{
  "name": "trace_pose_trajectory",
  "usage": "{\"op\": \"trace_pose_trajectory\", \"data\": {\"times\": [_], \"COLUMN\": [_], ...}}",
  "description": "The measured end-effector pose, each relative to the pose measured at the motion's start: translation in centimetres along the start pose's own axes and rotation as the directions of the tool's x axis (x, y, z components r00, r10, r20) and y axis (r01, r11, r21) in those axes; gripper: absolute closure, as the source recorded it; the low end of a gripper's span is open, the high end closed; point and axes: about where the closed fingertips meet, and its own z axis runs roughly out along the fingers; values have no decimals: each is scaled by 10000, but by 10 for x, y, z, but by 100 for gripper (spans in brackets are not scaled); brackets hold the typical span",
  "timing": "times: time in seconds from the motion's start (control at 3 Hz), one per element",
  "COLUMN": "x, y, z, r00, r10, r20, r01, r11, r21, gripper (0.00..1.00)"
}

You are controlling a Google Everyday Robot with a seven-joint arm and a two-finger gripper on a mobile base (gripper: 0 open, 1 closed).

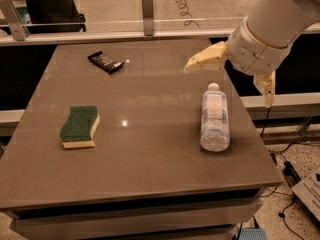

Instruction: Place blue plastic bottle upright

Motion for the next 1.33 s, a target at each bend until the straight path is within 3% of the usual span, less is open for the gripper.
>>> {"op": "trace_pose_trajectory", "data": {"times": [0.33,0.67,1.0,1.33], "x": [4,20,36,44], "y": [1,5,13,22], "z": [18,36,52,65], "r00": [9949,9914,9950,9981], "r10": [-852,-1068,-681,-169], "r20": [-543,-761,-726,-592], "r01": [818,978,562,69], "r11": [9948,9888,9864,9864], "r21": [-607,-1128,-1547,-1644], "gripper": [0,0,0,0]}}
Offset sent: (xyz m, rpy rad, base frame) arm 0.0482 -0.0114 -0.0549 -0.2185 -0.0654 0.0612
